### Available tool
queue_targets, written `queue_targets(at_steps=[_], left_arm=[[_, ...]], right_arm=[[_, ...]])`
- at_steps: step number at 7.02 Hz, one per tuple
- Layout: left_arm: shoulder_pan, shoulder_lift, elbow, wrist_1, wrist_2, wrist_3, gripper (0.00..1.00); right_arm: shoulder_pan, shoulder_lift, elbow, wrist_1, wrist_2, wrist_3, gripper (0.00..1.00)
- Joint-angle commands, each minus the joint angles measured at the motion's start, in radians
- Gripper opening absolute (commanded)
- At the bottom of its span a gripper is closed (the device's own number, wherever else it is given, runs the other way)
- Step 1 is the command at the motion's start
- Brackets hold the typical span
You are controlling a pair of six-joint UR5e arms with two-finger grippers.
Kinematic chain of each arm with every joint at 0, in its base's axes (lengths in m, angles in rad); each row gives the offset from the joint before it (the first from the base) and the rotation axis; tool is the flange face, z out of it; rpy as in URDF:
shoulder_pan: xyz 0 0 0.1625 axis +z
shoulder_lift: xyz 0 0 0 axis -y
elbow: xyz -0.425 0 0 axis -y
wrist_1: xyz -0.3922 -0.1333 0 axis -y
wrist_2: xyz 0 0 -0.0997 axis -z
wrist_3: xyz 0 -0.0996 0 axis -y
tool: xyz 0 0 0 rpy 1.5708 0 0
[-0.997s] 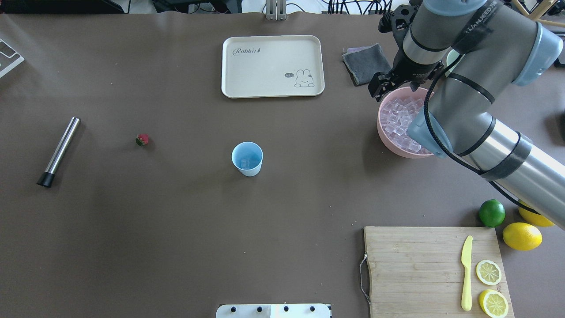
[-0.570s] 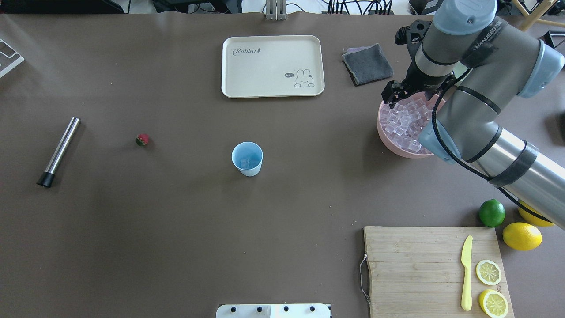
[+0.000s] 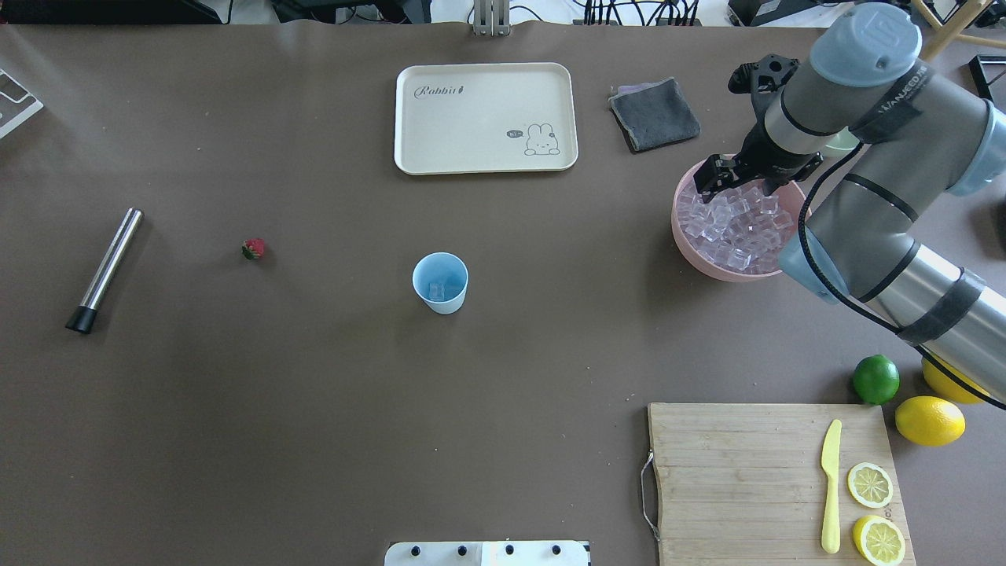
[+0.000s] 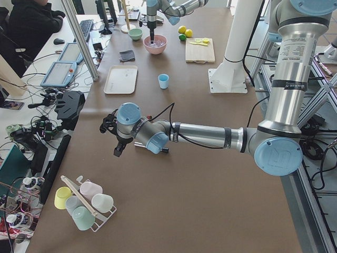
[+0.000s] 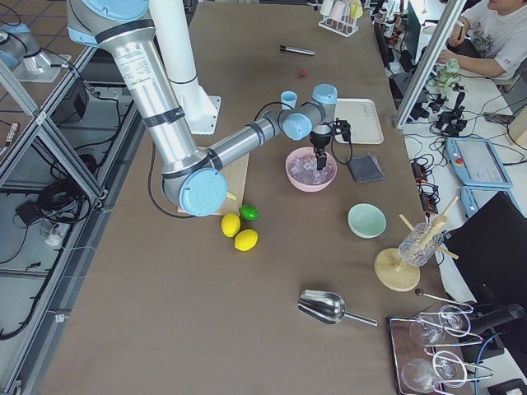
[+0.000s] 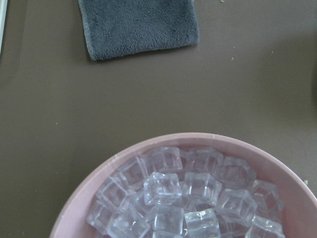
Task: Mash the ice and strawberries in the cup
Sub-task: 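Return the right gripper to the pink bowl and grasp another ice cube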
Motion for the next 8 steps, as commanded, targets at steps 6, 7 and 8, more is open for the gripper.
queue_targets(at_steps=[6, 7, 8], left_arm=[[0.015, -0.021, -0.003, 0.001, -0.002, -0.004, 0.97], [0.015, -0.021, 0.001, 0.0, -0.002, -0.002, 0.97], [0.017, -0.021, 0.0, 0.001, -0.002, -0.002, 0.97]], right_arm=[[-0.034, -0.03, 0.002, 0.095, 0.021, 0.099, 0.97], [-0.039, -0.029, -0.007, 0.093, 0.016, 0.099, 0.84], [-0.039, -0.029, -0.007, 0.093, 0.012, 0.099, 0.66]])
